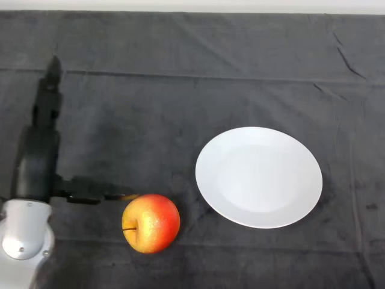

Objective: Move the apple to the plate

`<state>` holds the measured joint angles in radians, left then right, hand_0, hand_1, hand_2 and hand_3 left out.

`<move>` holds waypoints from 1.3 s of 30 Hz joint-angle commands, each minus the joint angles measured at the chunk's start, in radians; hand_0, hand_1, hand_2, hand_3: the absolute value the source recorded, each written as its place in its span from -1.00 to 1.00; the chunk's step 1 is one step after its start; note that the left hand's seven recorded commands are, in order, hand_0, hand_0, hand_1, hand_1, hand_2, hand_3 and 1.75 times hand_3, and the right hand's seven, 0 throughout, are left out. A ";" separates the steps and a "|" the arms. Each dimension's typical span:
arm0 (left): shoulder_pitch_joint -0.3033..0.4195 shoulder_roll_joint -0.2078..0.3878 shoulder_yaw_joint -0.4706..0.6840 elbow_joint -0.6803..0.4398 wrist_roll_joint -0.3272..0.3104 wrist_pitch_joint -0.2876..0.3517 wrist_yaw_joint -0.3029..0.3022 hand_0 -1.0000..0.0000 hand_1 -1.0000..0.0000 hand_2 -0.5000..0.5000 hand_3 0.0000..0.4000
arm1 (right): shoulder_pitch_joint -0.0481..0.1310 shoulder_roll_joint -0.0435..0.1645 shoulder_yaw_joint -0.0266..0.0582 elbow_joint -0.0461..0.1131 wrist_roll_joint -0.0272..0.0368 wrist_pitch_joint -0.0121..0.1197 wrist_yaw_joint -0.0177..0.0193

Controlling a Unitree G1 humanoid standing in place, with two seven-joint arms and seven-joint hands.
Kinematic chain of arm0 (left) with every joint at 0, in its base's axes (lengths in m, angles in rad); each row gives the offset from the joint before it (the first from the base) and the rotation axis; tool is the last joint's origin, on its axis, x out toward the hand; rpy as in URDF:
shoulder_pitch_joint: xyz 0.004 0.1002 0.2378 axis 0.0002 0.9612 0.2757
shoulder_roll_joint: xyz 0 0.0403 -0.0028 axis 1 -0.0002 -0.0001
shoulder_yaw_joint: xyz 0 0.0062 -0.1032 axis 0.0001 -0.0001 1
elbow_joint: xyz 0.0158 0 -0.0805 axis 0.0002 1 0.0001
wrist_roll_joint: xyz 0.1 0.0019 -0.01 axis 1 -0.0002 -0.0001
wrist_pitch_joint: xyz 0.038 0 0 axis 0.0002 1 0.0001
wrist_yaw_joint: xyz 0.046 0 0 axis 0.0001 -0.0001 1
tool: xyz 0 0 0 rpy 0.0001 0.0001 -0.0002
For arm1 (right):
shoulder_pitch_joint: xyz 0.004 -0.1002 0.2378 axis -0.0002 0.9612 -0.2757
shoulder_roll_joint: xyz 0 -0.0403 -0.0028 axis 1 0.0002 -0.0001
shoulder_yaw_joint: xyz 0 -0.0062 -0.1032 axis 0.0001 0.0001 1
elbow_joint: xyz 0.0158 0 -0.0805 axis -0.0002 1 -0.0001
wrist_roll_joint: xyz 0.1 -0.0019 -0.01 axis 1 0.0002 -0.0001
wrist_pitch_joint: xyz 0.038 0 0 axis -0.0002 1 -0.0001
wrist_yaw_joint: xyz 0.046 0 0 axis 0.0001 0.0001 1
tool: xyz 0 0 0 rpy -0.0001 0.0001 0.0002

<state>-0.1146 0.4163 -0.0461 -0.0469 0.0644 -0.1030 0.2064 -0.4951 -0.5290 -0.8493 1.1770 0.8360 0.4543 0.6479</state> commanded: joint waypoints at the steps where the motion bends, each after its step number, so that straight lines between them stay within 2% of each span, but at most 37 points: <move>1: -0.038 0.019 -0.037 -0.044 0.030 0.016 -0.013 1.00 1.00 0.00 -1.00 | -0.003 -0.011 -0.0091 -0.017 -0.0089 0.001 -0.0099; 16: -0.031 -0.016 -0.166 -0.069 0.066 0.007 -0.035 1.00 1.00 0.00 -1.00 | -0.003 -0.011 -0.0088 -0.018 -0.0081 0.001 -0.0109; 28: 0.018 0.040 -0.206 -0.094 0.053 -0.018 -0.132 1.00 1.00 0.00 -1.00 | -0.003 -0.011 -0.0086 -0.018 -0.0076 0.002 -0.0113; 39: 0.033 0.080 -0.217 -0.032 0.077 -0.055 -0.199 1.00 1.00 0.00 -1.00 | -0.003 -0.011 -0.0084 -0.018 -0.0071 0.002 -0.0113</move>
<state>-0.1222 0.4447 -0.2325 -0.0782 0.1251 -0.1396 0.0185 -0.4951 -0.5290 -0.8493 1.1769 0.8360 0.4543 0.6477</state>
